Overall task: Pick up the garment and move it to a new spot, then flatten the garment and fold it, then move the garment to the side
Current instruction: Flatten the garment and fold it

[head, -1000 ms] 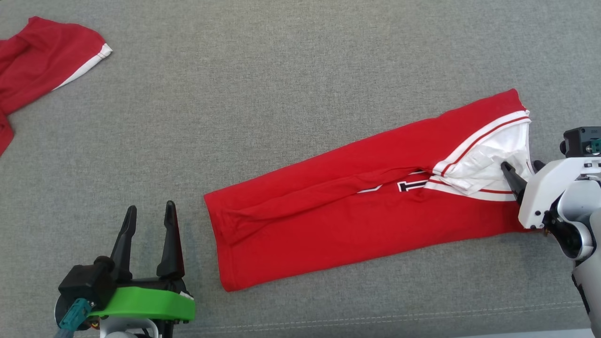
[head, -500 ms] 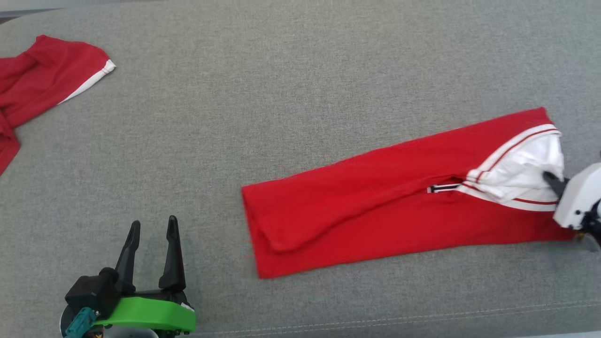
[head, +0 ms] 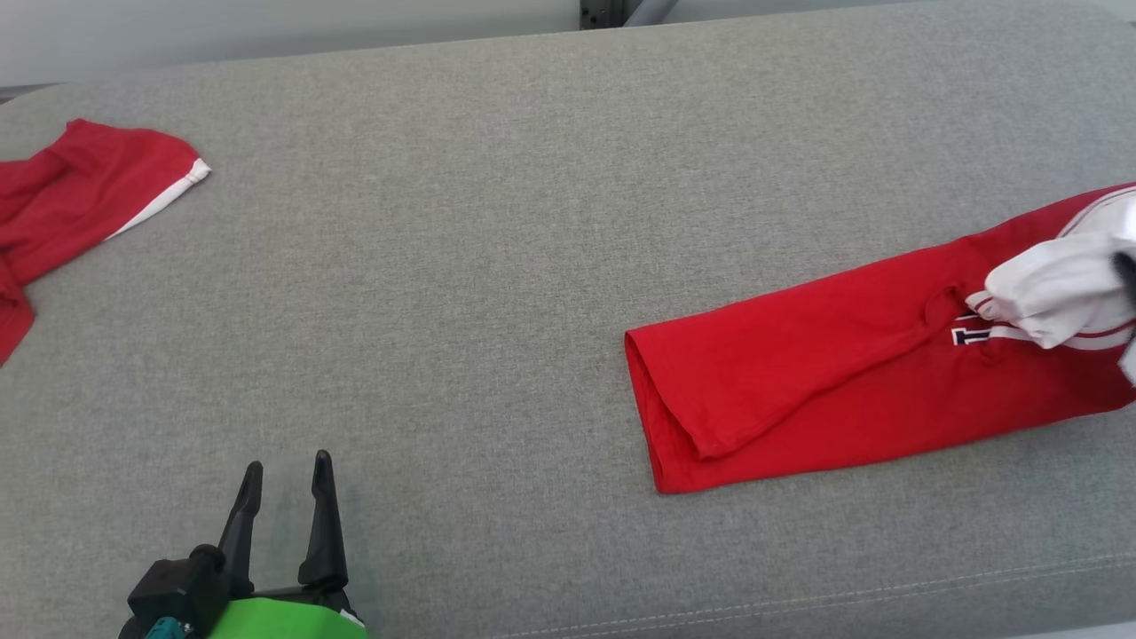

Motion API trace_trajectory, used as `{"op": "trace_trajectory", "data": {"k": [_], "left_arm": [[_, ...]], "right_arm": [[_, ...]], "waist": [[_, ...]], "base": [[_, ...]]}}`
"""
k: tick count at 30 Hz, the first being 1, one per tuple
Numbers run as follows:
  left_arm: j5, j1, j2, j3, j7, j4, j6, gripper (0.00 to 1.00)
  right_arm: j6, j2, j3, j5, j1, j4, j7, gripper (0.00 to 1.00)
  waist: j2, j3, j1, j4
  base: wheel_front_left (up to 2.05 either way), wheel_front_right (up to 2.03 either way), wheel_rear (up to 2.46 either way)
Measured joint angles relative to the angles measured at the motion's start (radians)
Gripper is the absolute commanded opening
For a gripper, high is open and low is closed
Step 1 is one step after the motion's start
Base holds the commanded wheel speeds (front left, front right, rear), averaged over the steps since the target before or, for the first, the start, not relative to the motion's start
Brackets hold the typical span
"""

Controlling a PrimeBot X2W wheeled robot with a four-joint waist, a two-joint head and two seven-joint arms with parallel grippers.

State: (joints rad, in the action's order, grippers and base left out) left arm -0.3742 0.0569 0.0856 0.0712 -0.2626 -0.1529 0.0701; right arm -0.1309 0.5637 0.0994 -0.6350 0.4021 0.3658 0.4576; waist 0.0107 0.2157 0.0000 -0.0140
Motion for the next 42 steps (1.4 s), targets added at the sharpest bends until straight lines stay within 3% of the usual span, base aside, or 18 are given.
{"op": "trace_trajectory", "data": {"k": [5, 9, 12, 18, 22, 23, 24, 25, 34, 42], "left_arm": [[0.013, 0.002, -0.014, -0.003, 0.0, -0.004, 0.011, 1.0], [0.025, -0.001, -0.021, -0.008, 0.0, -0.013, 0.015, 1.0], [0.028, -0.005, -0.024, -0.01, 0.0, -0.026, 0.016, 1.0], [0.034, -0.016, -0.031, -0.001, 0.0, -0.054, 0.026, 1.0], [0.034, -0.011, -0.032, -0.008, 0.0, -0.06, 0.026, 1.0], [0.034, -0.009, -0.033, -0.009, 0.0, -0.061, 0.026, 1.0], [0.034, -0.006, -0.033, -0.01, 0.0, -0.061, 0.026, 1.0], [0.034, -0.005, -0.033, -0.012, 0.0, -0.063, 0.026, 1.0], [0.019, 0.006, -0.034, -0.034, 0.0, -0.067, 0.025, 1.0], [0.017, 0.03, -0.034, -0.057, 0.0, -0.051, 0.016, 1.0]], "right_arm": [[0.0, -0.089, -0.177, -0.023, -0.061, -0.209, 0.026, 0.0], [0.0, -0.183, -0.322, 0.011, -0.09, -0.271, 0.024, 0.0], [0.0, -0.255, -0.422, 0.048, -0.089, -0.247, 0.007, 0.0], [0.0, -0.365, -0.513, 0.119, -0.068, -0.106, -0.07, 0.0], [0.0, -0.371, -0.528, 0.133, -0.059, -0.072, -0.09, 0.0], [0.0, -0.372, -0.531, 0.137, -0.058, -0.069, -0.093, 0.3], [0.0, -0.372, -0.533, 0.137, -0.058, -0.069, -0.099, 0.94], [0.0, -0.374, -0.533, 0.137, -0.058, -0.072, -0.105, 1.0], [0.0, -0.337, -0.452, 0.176, -0.111, -0.224, -0.21, 1.0], [0.0, -0.323, -0.243, 0.294, -0.24, -0.349, -0.402, 1.0]], "waist": [[0.0, -0.013, 0.0, 0.02], [0.0, -0.011, 0.0, 0.027], [0.0, -0.009, 0.0, 0.025], [0.0, -0.016, 0.0, -0.011], [0.0, -0.023, 0.0, -0.023], [0.0, -0.025, 0.0, -0.024], [0.0, -0.027, 0.0, -0.025], [0.0, -0.028, 0.0, -0.024], [0.0, -0.049, 0.0, -0.006], [0.0, -0.083, 0.0, 0.033]], "base": [[0.0, 0.0, 0.0], [0.0, 0.0, 0.0], [0.0, 0.0, 0.0], [0.0, 0.0, 0.0], [0.0, 0.0, 0.0], [0.0, 0.0, 0.0], [0.0, 0.0, 0.0], [0.0, 0.0, 0.0], [0.0, 0.0, 0.0], [0.0, 0.0, 0.0]]}}
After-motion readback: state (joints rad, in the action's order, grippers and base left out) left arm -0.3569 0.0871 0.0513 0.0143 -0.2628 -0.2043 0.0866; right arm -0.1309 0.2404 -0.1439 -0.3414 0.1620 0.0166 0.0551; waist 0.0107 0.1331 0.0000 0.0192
